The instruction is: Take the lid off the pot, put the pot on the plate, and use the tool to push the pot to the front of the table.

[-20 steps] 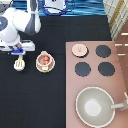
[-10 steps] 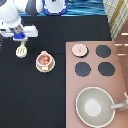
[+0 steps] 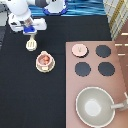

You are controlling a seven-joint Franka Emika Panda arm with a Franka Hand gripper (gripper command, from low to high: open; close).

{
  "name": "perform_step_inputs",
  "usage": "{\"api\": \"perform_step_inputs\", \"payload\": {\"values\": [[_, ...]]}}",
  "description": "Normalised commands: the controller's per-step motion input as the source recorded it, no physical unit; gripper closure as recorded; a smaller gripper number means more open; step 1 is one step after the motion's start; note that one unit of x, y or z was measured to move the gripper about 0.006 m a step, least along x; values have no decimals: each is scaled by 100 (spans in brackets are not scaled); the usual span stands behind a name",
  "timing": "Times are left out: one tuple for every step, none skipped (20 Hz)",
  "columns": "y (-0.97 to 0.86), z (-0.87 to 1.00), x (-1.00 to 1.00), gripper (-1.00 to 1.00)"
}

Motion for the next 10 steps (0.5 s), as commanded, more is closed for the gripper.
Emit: {"api": "perform_step_inputs", "payload": {"values": [[76,-52,-72,100],[69,-55,-77,100],[58,-57,-82,100],[49,-57,-89,100],[37,-58,-94,100],[35,-58,-95,100],[30,-56,-97,100],[27,-54,-96,100],[21,-53,-89,100],[0,-49,-63,100]]}}
